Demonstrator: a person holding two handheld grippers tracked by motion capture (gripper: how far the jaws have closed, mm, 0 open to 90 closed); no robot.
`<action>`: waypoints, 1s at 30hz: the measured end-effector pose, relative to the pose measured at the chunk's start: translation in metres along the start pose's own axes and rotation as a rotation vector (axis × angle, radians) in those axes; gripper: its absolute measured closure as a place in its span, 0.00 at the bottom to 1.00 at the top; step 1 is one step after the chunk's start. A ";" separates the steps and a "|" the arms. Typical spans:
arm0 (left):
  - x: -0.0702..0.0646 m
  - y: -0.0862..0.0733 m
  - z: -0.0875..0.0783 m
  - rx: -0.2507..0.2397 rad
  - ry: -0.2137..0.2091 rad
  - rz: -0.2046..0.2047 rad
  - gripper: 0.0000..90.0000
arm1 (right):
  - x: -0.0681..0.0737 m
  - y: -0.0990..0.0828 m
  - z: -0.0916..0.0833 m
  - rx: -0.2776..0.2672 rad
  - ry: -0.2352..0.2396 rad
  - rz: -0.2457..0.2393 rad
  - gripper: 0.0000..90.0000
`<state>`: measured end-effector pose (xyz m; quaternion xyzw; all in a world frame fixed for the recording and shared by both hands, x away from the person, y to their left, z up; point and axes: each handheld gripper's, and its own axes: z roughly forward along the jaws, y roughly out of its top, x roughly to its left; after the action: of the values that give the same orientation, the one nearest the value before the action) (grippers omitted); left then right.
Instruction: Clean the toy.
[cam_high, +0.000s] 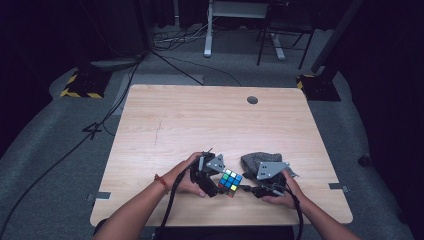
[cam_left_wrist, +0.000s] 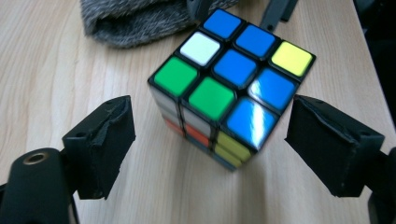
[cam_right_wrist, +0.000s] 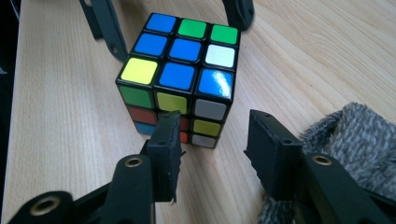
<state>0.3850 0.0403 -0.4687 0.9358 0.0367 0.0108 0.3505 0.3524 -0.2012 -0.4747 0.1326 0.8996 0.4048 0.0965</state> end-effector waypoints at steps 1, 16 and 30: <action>0.001 0.001 0.002 -0.005 -0.010 -0.007 0.18 | 0.000 0.000 0.000 0.001 -0.005 0.001 0.60; -0.003 0.000 0.008 0.009 -0.042 -0.007 0.18 | -0.002 0.001 0.002 -0.022 -0.038 0.036 0.54; -0.005 -0.007 0.007 0.031 -0.021 0.003 0.24 | -0.003 0.010 0.001 -0.070 -0.052 0.043 0.54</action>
<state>0.3803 0.0406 -0.4790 0.9412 0.0316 0.0012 0.3363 0.3574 -0.1950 -0.4678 0.1589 0.8789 0.4345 0.1158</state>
